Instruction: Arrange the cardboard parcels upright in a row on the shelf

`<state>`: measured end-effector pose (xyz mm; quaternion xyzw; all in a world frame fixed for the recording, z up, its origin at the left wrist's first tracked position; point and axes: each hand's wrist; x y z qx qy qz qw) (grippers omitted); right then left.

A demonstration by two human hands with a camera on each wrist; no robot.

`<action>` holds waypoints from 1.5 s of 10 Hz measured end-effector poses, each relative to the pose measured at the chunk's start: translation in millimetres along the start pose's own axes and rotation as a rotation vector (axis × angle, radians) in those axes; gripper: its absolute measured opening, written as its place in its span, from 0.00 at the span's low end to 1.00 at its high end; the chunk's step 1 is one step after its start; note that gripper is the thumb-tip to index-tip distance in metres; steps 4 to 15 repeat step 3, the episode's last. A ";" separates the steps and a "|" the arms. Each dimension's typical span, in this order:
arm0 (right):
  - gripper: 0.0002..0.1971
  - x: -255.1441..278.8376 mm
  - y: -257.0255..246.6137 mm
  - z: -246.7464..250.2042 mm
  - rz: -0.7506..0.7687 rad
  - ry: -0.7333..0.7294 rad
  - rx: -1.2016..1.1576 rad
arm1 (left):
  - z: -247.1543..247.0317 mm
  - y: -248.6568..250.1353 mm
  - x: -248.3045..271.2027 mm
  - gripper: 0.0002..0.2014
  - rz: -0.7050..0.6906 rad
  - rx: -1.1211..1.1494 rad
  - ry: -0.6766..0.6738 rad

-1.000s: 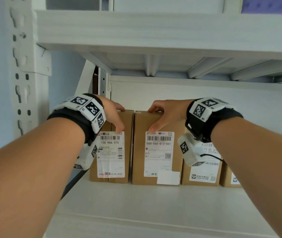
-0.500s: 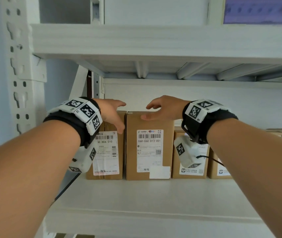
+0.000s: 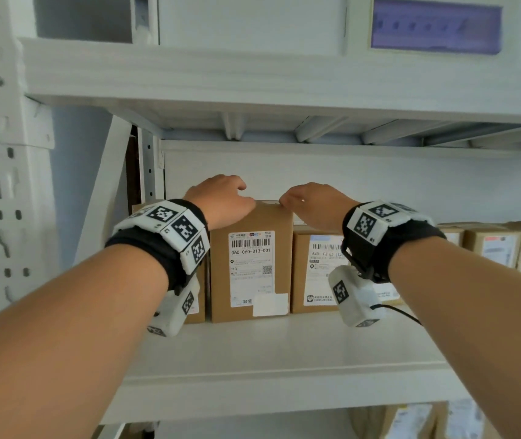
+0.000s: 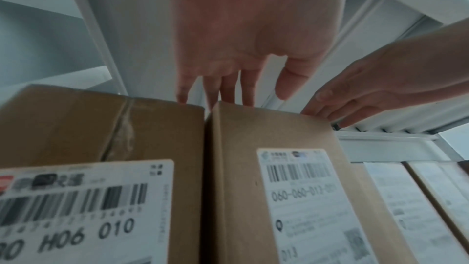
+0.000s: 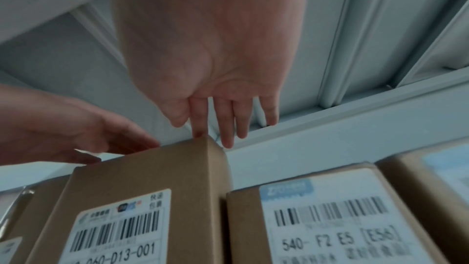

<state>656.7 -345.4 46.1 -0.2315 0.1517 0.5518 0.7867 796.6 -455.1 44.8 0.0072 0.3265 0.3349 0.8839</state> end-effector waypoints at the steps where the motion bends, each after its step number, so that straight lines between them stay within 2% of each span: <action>1: 0.21 10.3 11.7 0.4 0.015 0.024 0.053 | -7.5 5.8 0.7 0.25 -0.031 -0.029 0.078; 3: 0.21 25.5 39.4 5.0 0.034 0.118 -0.011 | -19.9 25.5 1.2 0.26 -0.067 -0.129 0.174; 15: 0.21 25.5 39.4 5.0 0.034 0.118 -0.011 | -19.9 25.5 1.2 0.26 -0.067 -0.129 0.174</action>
Point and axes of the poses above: each hand's wrist, its own x-axis away from the middle knuckle, its own z-axis out of the back of the hand, y = z × x, and after that the axes turned 5 degrees about y, right-handed
